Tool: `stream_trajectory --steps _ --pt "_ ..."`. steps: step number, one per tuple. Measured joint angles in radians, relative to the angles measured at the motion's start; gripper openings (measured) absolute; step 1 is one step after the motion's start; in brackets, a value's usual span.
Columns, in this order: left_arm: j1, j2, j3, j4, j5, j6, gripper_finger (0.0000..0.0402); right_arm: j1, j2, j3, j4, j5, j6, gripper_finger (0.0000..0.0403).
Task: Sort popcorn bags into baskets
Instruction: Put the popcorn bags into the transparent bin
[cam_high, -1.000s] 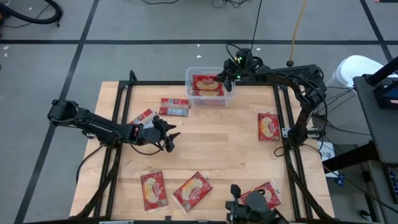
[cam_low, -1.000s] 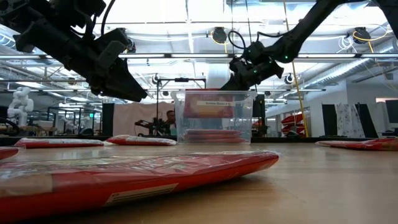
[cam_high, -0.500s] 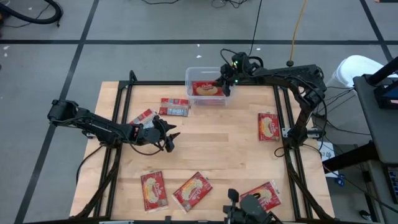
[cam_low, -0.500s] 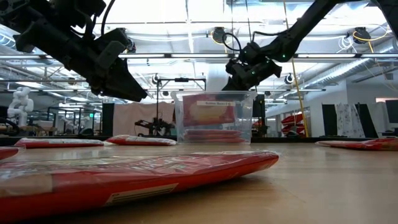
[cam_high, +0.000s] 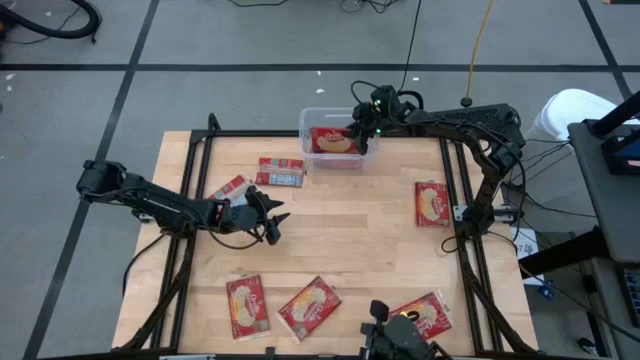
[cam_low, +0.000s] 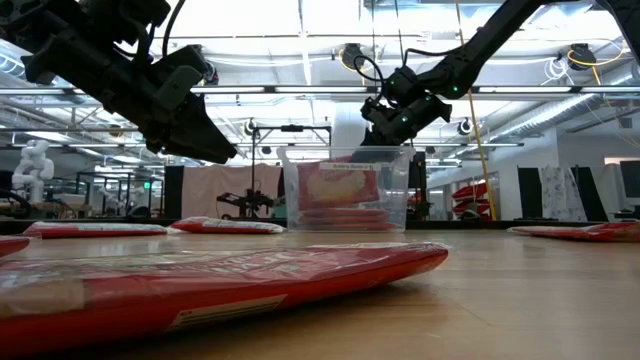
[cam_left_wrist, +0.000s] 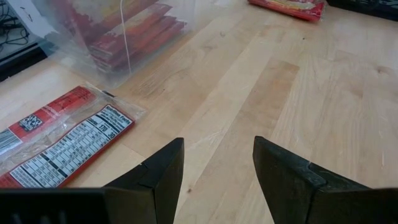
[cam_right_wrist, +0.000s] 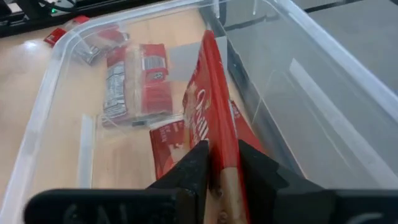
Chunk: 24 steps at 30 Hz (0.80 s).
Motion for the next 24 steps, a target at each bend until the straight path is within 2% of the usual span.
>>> stream_trajectory --steps 8,10,14,20,24 --pt "0.000 0.000 0.000 0.000 0.000 0.006 0.0198 -0.001 -0.006 0.000 0.062 0.035 0.000 0.0112" --pt "0.000 0.000 0.000 -0.003 0.000 0.008 0.0198 0.002 -0.022 0.000 0.063 0.078 -0.001 0.0119" --pt "0.000 0.000 0.000 -0.010 0.000 0.016 0.0198 0.016 -0.076 0.000 0.047 0.077 0.010 0.0123" --pt "0.040 0.000 0.000 -0.045 -0.015 0.007 0.0198 0.093 -0.171 -0.011 -0.037 0.073 0.038 0.0120" --pt "0.091 0.000 0.000 -0.093 -0.018 -0.018 0.0198 0.167 -0.253 -0.103 0.004 0.073 0.049 0.0119"
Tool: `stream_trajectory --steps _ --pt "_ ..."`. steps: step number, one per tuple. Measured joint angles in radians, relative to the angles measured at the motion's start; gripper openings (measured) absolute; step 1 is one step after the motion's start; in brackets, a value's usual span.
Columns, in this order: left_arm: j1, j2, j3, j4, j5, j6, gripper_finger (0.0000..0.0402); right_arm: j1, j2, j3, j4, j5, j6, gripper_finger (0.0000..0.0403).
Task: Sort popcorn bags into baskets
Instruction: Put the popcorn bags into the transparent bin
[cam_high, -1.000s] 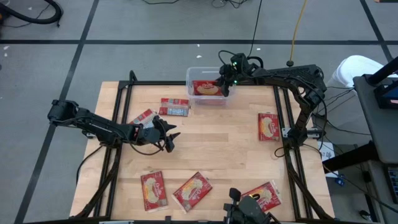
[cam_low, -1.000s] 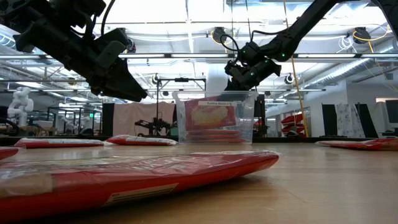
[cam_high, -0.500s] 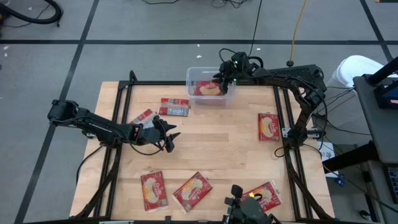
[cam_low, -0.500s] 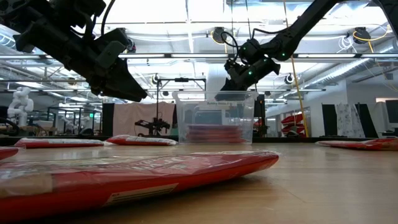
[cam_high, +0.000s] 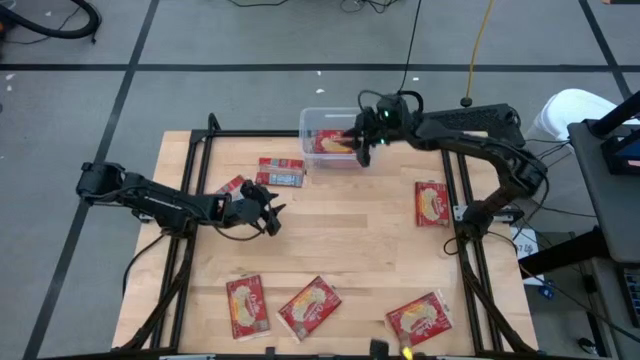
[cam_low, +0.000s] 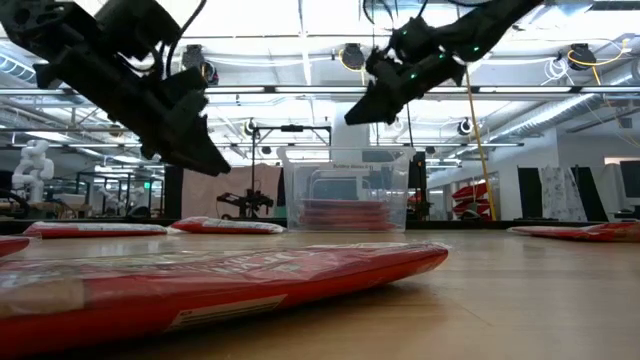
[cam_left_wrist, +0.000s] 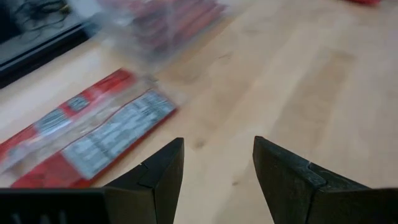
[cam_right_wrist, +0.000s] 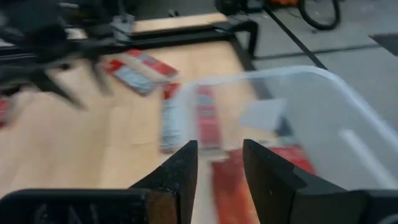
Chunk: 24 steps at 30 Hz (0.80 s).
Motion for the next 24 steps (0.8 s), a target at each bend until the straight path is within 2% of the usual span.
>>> stream_trajectory --steps 2,8,14,17,21,24 --pt "0.025 0.000 0.000 -0.026 0.000 -0.007 0.0198 0.037 -0.047 -0.064 0.037 0.008 0.011 0.0119" --pt "0.109 0.000 0.000 -0.123 0.012 0.020 0.0198 0.155 -0.169 -0.291 0.245 0.125 0.023 0.0118" --pt "0.168 0.000 0.008 -0.255 0.032 0.117 0.0217 0.249 -0.211 -0.521 0.543 0.130 0.039 0.0118" --pt "0.201 0.000 0.008 -0.271 0.034 0.124 0.0243 0.290 -0.212 -0.588 0.645 0.134 0.041 0.0118" --pt "0.276 0.000 0.009 -0.283 0.041 0.173 0.0275 0.338 -0.211 -0.640 0.690 0.173 0.041 0.0118" --pt "0.343 0.000 0.009 -0.293 0.108 0.234 0.0280 0.364 -0.211 -0.653 0.702 0.188 0.031 0.0118"
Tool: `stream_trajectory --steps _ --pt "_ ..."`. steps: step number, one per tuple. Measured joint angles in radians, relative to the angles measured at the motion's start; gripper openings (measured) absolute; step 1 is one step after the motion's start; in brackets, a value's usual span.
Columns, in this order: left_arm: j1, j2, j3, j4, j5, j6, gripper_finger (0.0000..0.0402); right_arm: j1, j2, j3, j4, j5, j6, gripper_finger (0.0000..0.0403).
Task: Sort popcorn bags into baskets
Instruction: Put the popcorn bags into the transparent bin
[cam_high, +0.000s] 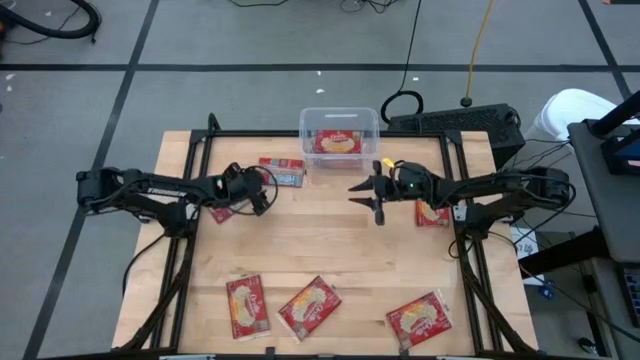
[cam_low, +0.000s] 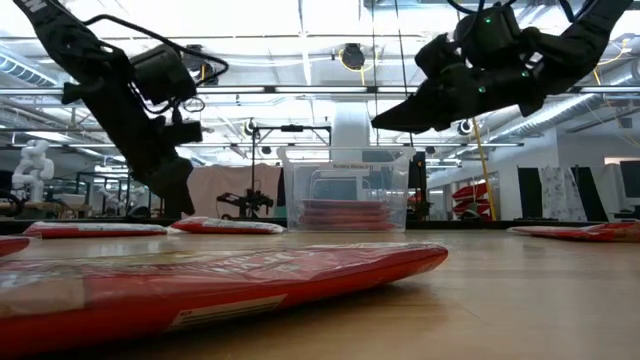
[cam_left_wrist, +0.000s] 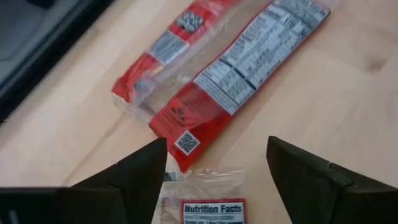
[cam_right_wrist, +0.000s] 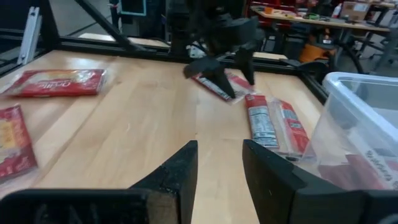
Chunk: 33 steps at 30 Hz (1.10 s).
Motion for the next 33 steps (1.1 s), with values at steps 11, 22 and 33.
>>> stream_trajectory --steps 11,22,33 --pt "0.118 0.002 0.000 0.014 0.056 0.261 0.0276 0.020 0.000 -0.004 -0.003 -0.005 -0.082 0.0118" --pt "0.179 0.203 0.009 0.107 0.100 0.270 0.0289 0.020 0.000 -0.004 -0.009 -0.006 -0.082 0.0118" --pt "0.172 0.245 0.002 0.186 0.132 0.258 0.0051 0.020 0.000 -0.004 -0.008 -0.006 -0.033 0.0118"
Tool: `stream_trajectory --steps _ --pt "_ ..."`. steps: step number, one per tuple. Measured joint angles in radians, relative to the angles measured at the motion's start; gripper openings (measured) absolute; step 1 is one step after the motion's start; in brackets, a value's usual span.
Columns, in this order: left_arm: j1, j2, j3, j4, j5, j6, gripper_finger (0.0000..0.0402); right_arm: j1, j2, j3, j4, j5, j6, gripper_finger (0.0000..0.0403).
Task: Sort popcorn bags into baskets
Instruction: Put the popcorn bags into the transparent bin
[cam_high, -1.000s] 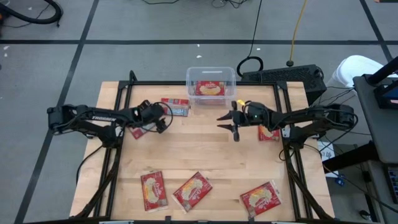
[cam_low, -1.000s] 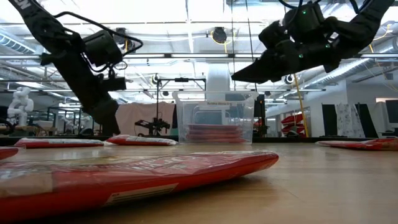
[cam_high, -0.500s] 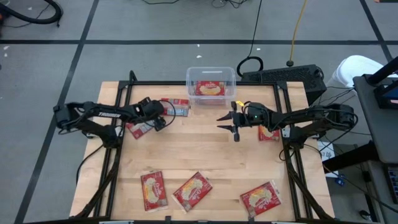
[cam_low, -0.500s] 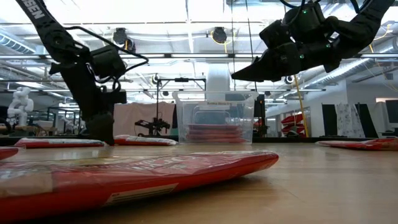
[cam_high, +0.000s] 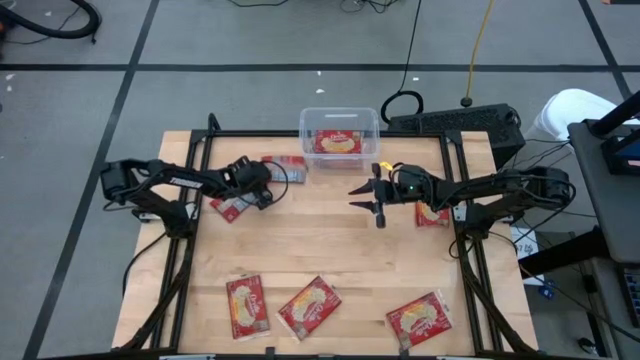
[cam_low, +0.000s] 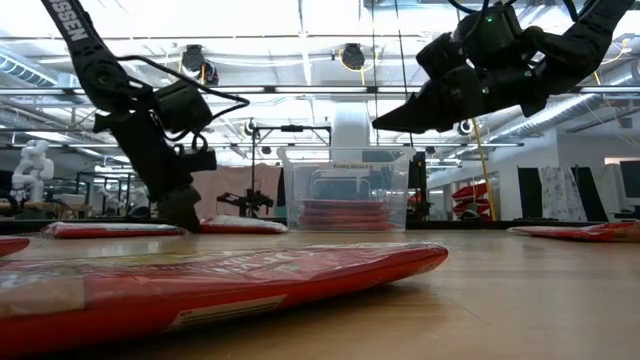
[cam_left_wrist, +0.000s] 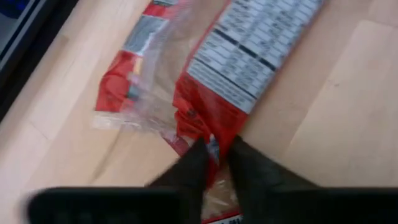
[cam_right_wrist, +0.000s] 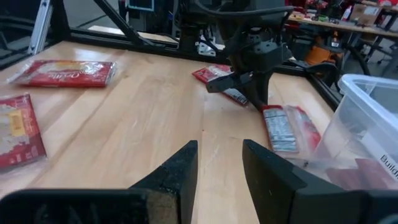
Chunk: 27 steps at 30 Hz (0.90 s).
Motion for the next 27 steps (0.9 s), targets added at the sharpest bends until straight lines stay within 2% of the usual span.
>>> stream_trajectory --steps 2,7,11,15,18,23,27 --pt "-0.007 0.000 -0.002 0.015 0.000 -0.021 0.0017 0.008 0.000 0.000 0.000 0.008 0.026 0.0118" --pt "-0.028 -0.032 0.014 -0.009 0.011 -0.112 0.0017 0.084 0.000 0.000 0.000 0.168 0.039 0.0118" --pt "-0.049 -0.120 0.049 -0.121 0.092 -0.228 0.0006 0.145 0.000 0.000 0.001 0.345 0.053 0.0118" --pt "-0.072 -0.239 0.064 -0.203 0.177 -0.321 0.0005 0.181 0.015 0.000 0.005 0.462 0.050 0.0119" --pt "-0.086 -0.342 0.064 -0.240 0.272 -0.381 0.0004 0.198 0.051 0.005 0.017 0.497 0.035 0.0123" --pt "-0.109 -0.497 0.066 -0.260 0.417 -0.457 0.0003 0.217 0.144 0.037 0.080 0.497 0.019 0.0149" --pt "-0.131 -0.560 0.066 -0.255 0.488 -0.483 0.0002 0.223 0.229 0.097 0.117 0.497 -0.012 0.0173"
